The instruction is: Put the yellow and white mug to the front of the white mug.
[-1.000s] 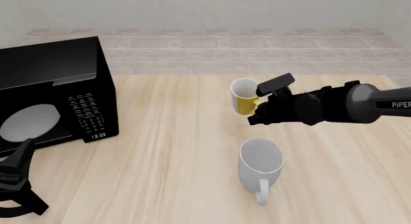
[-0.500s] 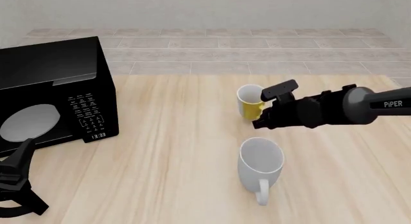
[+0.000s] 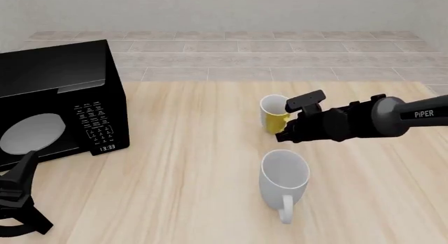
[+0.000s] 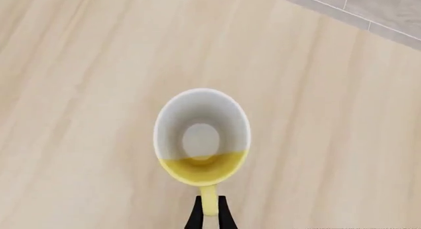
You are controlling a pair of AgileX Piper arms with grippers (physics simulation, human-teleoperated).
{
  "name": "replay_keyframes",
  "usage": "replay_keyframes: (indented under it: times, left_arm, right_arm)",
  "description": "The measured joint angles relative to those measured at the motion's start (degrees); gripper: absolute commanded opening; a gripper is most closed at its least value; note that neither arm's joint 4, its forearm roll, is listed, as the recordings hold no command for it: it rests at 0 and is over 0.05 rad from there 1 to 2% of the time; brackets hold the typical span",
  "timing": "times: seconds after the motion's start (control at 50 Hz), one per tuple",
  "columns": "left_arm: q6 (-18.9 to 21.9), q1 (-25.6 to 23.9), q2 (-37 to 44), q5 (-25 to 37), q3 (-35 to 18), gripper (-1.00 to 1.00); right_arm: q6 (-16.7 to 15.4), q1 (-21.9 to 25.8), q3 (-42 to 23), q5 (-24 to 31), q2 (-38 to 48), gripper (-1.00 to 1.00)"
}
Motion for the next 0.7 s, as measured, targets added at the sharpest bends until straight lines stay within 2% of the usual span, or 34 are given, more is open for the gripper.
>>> replay_keyframes:
  times: [0.14, 0.16, 0.7]
  left_arm:
    - [0.0, 0.0, 0.0, 0.0, 0.0, 1.0]
    - [0.0, 0.0, 0.0, 0.0, 0.0, 1.0]
    - [0.0, 0.0, 0.0, 0.0, 0.0, 1.0]
  right_arm:
    - [0.09, -0.15, 0.04, -0.11, 0.09, -1.0]
    - [0.09, -0.16, 0.03, -0.09, 0.09, 1.0]
    - [0.2, -0.1, -0.11, 1.47, -1.45, 1.0]
